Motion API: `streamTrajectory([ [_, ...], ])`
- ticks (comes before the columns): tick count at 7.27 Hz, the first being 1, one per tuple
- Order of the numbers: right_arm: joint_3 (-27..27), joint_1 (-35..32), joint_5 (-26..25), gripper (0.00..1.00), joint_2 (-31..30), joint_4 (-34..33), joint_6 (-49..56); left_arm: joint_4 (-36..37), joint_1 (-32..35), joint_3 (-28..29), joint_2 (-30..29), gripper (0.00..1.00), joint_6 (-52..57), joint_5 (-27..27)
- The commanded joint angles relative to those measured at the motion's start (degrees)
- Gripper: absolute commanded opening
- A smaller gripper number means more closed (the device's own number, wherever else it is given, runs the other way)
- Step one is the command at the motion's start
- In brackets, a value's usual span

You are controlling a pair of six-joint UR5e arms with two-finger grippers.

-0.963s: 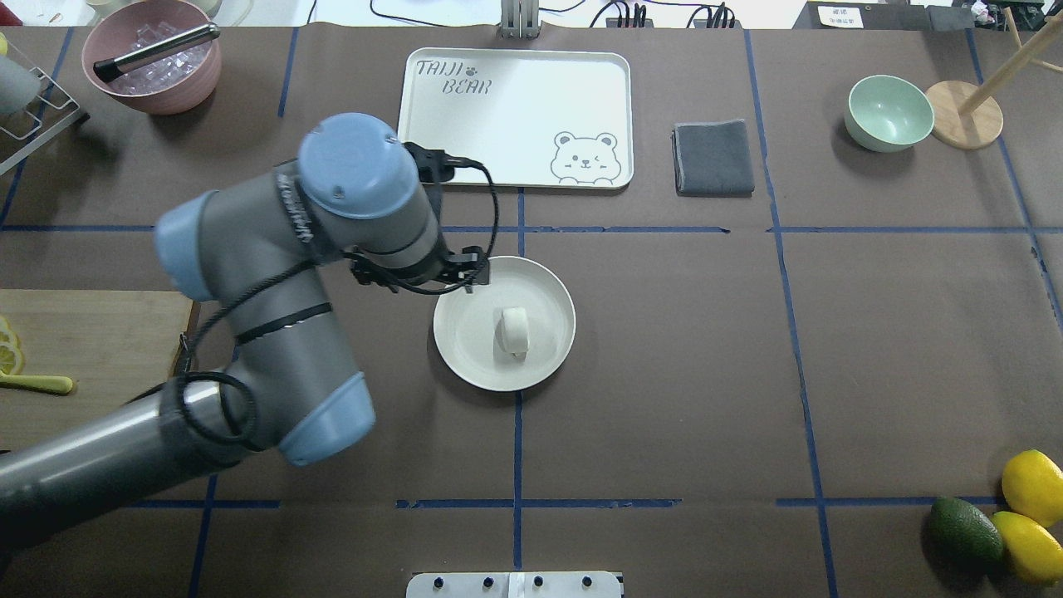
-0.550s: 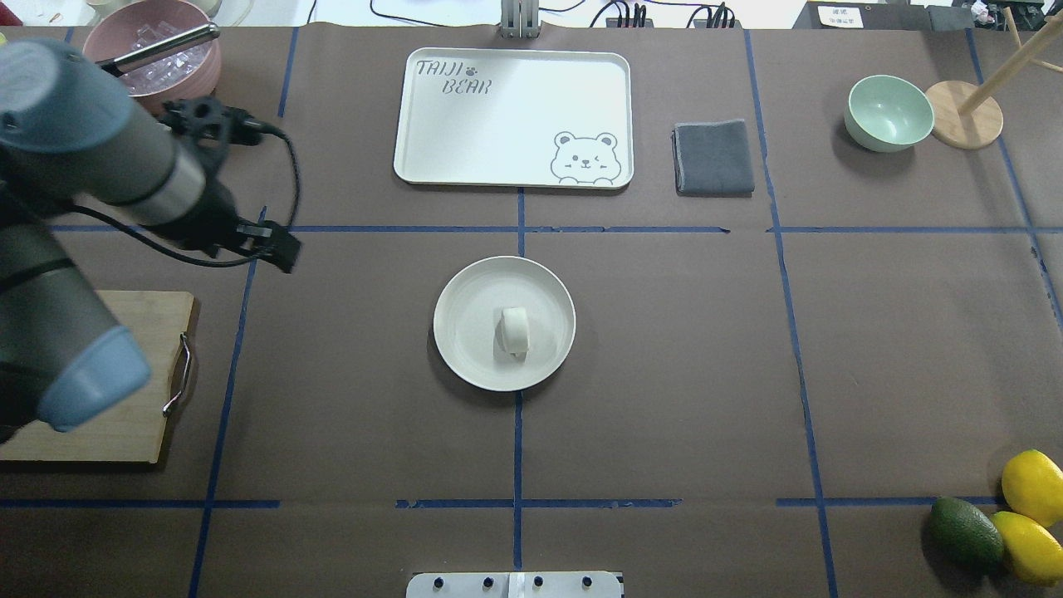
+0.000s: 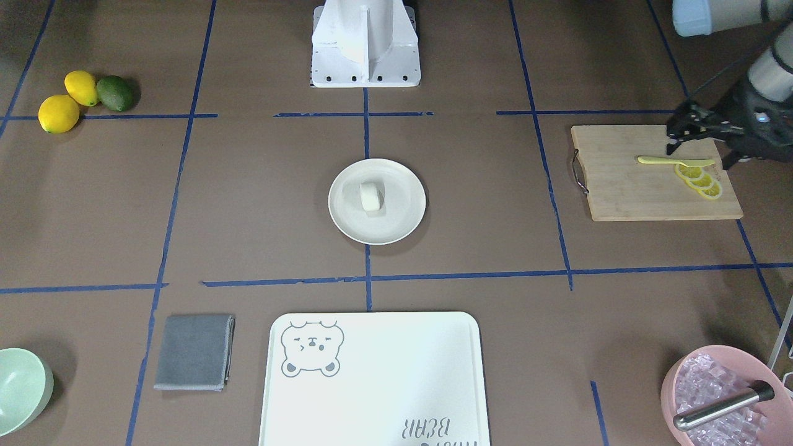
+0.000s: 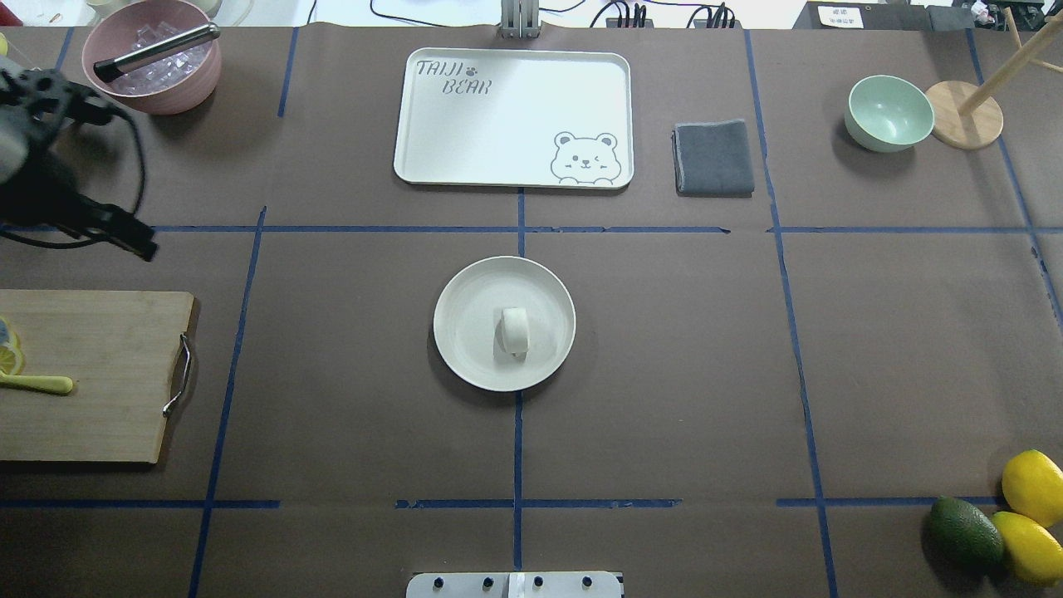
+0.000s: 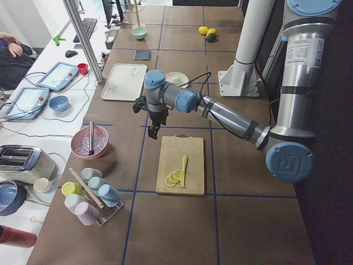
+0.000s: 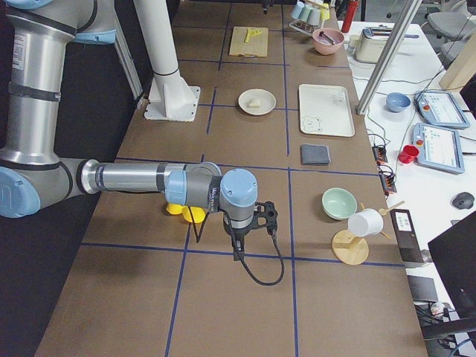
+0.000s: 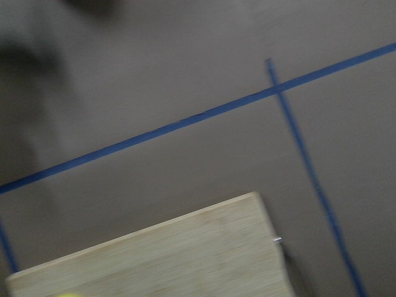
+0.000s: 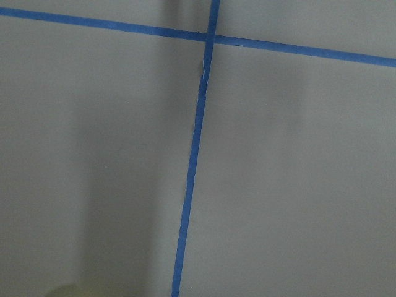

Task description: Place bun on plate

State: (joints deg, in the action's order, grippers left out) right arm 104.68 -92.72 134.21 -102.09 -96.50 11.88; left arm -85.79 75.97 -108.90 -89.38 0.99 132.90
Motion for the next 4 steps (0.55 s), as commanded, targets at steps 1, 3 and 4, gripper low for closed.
streamTrajectory([
  [1, 0.08, 0.0, 0.0, 1.0, -0.12, 0.0, 0.25, -0.17, 11.44, 6.23, 5.42, 1.0, 7.28, 4.9],
  [3, 0.17, 0.0, 0.09, 1.0, -0.21, 0.0, 0.16, -0.26, 12.19, 6.59, 10.96, 1.0, 7.36, 4.74],
  [4, 0.26, -0.09, 0.0, 1.0, -0.21, 0.09, 0.25, -0.17, 12.8, 6.77, 11.16, 1.0, 6.93, 4.39],
])
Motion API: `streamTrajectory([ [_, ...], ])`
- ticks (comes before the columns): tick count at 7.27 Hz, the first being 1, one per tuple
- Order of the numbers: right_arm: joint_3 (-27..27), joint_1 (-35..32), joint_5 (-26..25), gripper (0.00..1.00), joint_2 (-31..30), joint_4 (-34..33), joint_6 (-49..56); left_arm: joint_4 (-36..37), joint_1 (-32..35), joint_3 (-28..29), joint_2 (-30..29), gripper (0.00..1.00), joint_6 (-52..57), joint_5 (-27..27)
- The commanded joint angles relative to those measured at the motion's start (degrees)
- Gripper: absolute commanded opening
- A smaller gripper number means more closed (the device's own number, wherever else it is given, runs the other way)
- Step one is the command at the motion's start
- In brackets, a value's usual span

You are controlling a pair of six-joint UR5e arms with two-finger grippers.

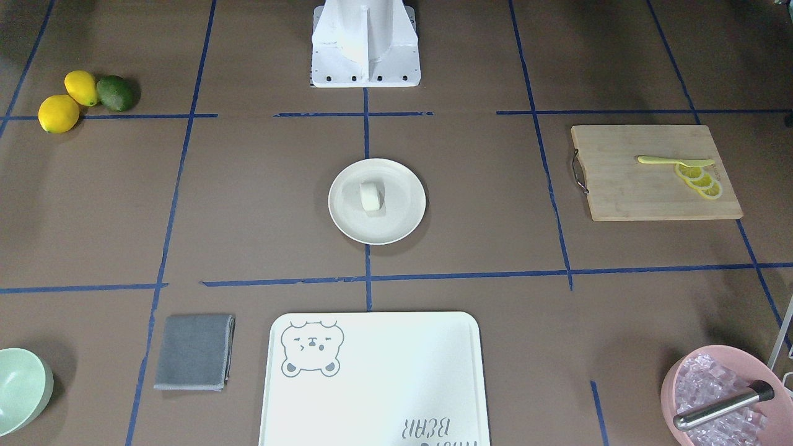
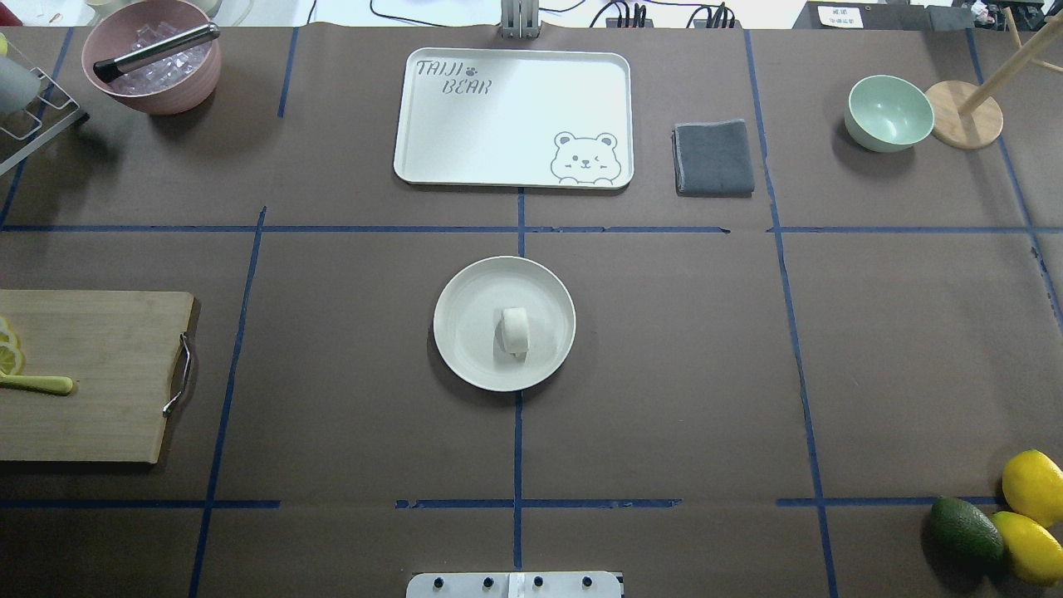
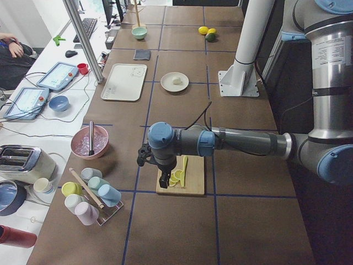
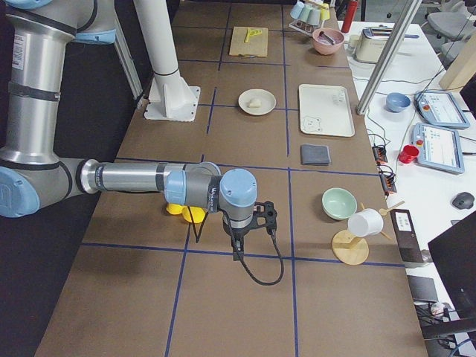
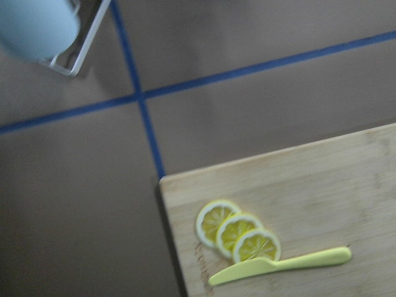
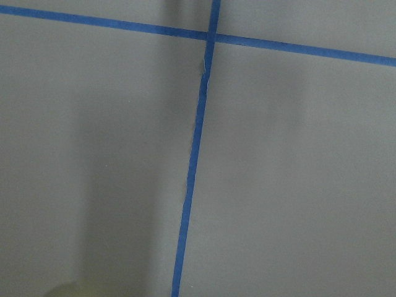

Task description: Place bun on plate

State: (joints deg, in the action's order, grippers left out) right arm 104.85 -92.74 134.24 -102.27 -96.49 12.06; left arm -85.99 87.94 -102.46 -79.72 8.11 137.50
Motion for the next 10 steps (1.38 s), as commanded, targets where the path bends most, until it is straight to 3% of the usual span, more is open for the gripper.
streamTrajectory([
  [1, 0.0, 0.02, -0.03, 1.0, -0.04, -0.02, -0.02, 0.12, 1.26, 1.2, 0.71, 1.0, -1.16, 0.22],
  [10, 0.18, 0.02, 0.05, 1.0, 0.05, 0.07, -0.11, 0.12, 1.18, 0.86, 0.35, 1.0, -0.73, -0.39],
])
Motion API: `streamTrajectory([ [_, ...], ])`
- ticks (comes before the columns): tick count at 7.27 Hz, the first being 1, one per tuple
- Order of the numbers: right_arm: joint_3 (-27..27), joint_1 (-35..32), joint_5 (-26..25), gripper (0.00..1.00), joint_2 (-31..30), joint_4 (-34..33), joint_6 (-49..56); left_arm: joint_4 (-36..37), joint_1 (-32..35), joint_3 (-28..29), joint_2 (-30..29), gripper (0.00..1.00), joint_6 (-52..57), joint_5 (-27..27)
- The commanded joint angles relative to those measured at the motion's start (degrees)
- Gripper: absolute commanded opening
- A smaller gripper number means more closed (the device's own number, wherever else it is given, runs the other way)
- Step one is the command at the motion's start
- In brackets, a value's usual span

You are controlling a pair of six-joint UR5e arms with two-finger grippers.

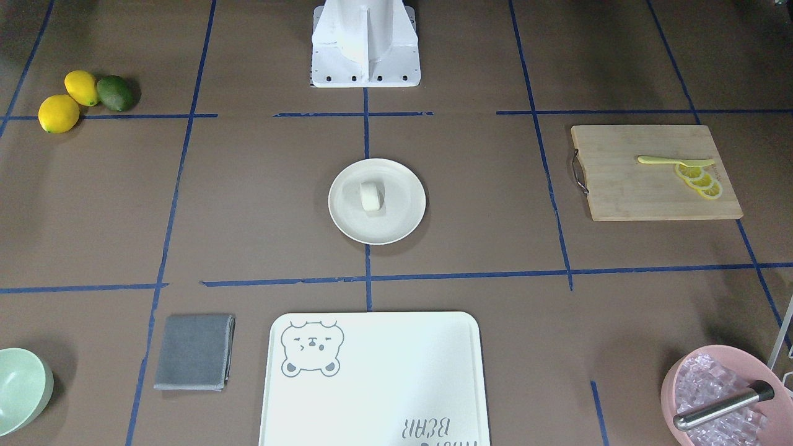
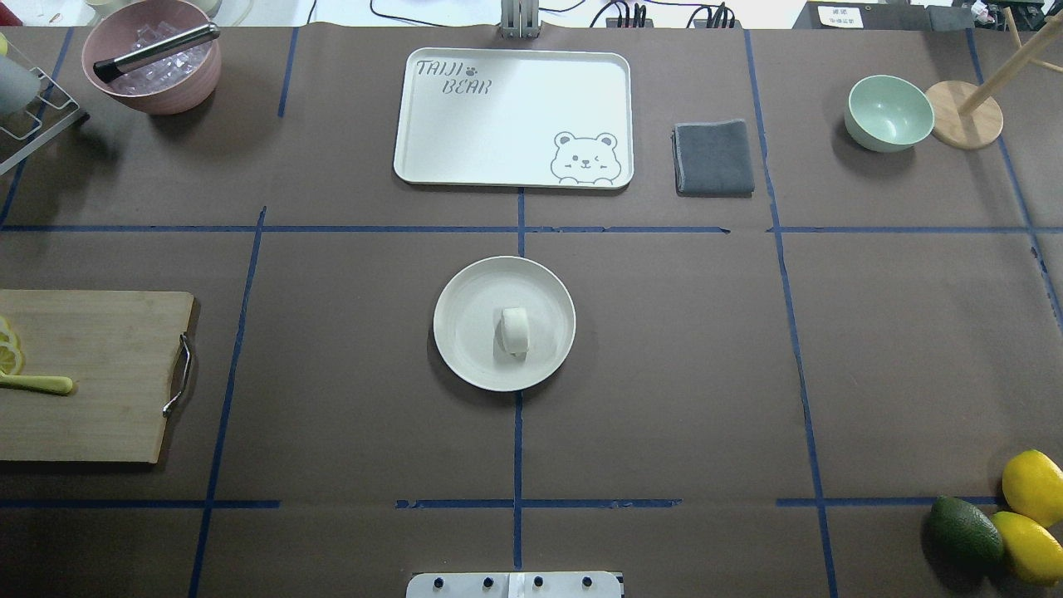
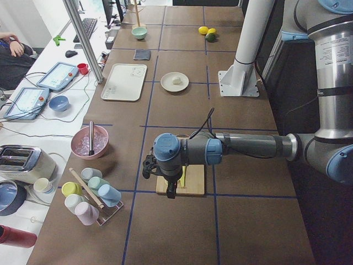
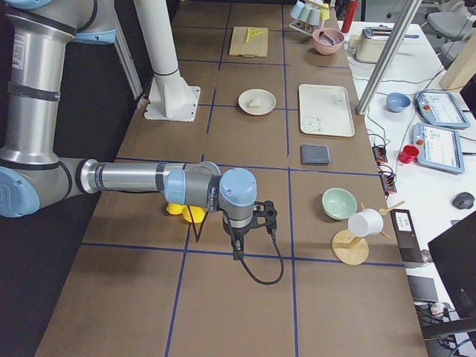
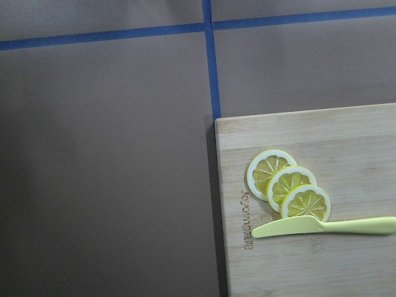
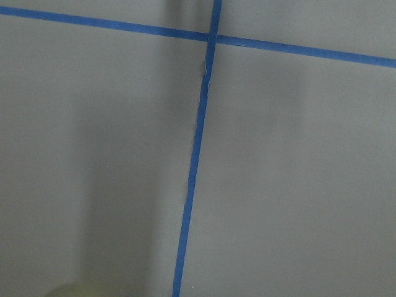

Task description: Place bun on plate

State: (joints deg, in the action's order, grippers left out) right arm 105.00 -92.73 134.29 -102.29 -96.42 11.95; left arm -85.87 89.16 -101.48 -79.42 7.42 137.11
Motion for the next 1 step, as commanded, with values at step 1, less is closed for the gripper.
streamTrajectory([
  [1, 0.03, 0.0, 0.01, 1.0, 0.08, 0.0, 0.0, 0.0, 0.05, -0.12, 0.23, 1.0, -0.03, 0.0],
])
